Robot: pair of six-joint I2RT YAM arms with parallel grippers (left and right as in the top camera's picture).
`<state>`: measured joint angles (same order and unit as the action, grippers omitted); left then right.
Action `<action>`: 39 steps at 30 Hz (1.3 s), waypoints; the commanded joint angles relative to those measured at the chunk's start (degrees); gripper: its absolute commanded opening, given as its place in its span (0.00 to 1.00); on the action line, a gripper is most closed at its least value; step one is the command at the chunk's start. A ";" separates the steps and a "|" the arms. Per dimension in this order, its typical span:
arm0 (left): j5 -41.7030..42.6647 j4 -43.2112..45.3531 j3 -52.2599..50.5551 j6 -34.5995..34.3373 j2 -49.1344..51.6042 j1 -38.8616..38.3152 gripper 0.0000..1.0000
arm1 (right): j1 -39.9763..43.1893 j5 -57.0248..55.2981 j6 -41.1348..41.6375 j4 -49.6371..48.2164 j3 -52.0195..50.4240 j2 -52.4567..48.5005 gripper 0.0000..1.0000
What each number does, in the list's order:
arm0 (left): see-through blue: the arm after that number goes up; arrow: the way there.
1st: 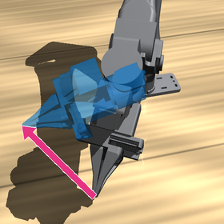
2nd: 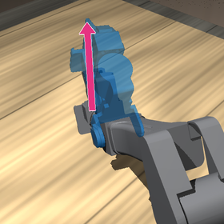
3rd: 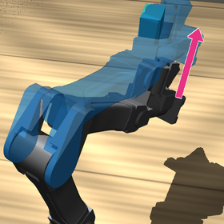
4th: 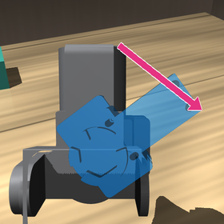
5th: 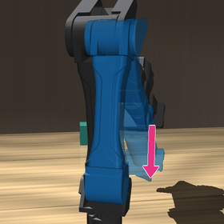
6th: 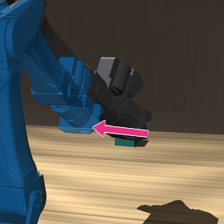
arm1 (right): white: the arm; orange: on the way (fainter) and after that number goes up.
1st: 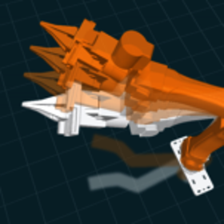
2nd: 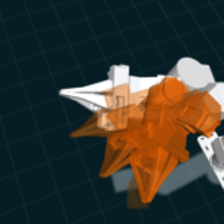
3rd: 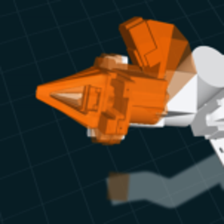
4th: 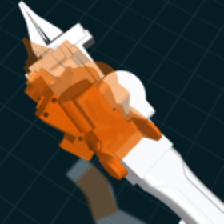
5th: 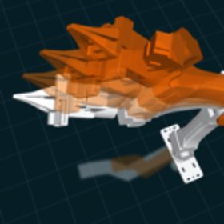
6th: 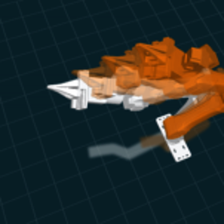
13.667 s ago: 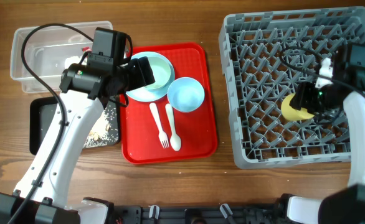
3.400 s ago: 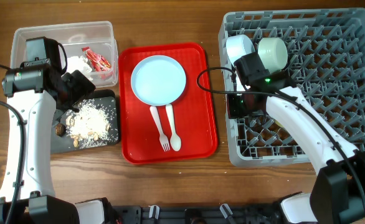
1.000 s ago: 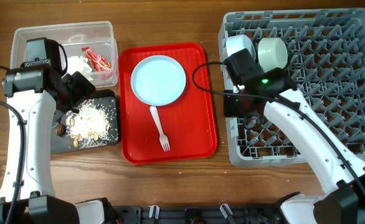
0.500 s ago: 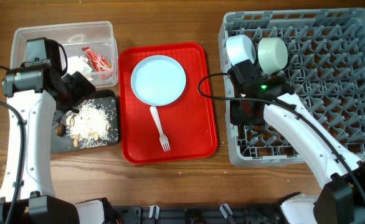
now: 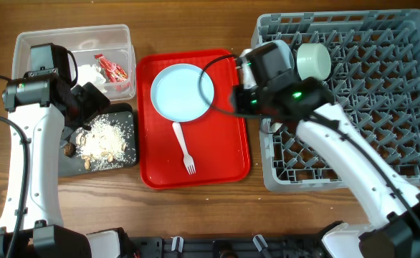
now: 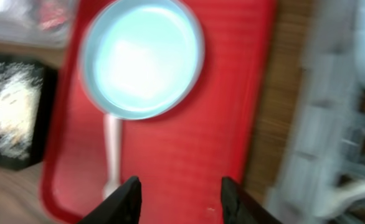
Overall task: Sort waste into correct bins and load items into the dishwasher rack
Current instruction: 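Grasp the white fork on the red tray with the right gripper, then drop the white fork into the dish rack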
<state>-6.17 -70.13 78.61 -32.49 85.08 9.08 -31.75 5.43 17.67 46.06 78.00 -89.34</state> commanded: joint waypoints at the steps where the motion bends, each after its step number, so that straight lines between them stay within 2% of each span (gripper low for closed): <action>1: -0.52 0.02 0.15 -0.57 -0.33 0.20 1.00 | -6.05 3.26 -0.90 -1.14 -0.63 -4.70 0.45; 4: -0.52 0.02 0.15 -0.57 -0.33 0.20 1.00 | -11.13 3.28 -0.09 -2.36 -0.66 -10.91 0.45; 13: -0.52 0.02 0.15 -0.57 -0.33 0.20 1.00 | -19.85 3.85 5.46 -3.02 -0.66 -22.10 0.61; 17: -0.52 0.00 0.15 -0.57 -0.33 0.20 1.00 | -20.52 3.43 9.14 -3.15 -0.66 -25.99 0.62; 21: -0.52 0.02 0.15 -0.57 -0.33 0.20 1.00 | -20.52 5.33 9.42 -3.63 -0.66 -29.31 0.61; 23: -0.52 0.02 0.15 -0.57 -0.33 0.20 1.00 | -20.52 6.32 9.31 -3.80 -0.66 -29.40 0.52; 25: -0.52 0.02 0.15 -0.57 -0.33 0.20 1.00 | -20.52 6.95 9.38 -3.89 -0.63 -29.38 0.17; 26: -0.52 0.00 0.15 -0.57 -0.33 0.20 1.00 | -20.52 7.19 9.38 -3.91 -0.63 -29.38 0.07; 27: -0.52 0.00 0.15 -0.57 -0.33 0.20 1.00 | -20.52 7.19 9.38 -4.04 -0.63 -29.38 0.04; 36: -0.52 -0.02 0.15 -0.57 -0.33 0.20 1.00 | -20.31 7.89 9.40 -2.71 -0.44 -27.96 0.04; 39: -0.52 -0.02 0.15 -0.57 -0.33 0.20 1.00 | -20.31 2.62 9.42 -0.22 -0.26 -23.78 0.04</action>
<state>-6.17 -70.13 78.61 -32.49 85.08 9.08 -52.07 12.86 26.98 44.10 77.71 -116.86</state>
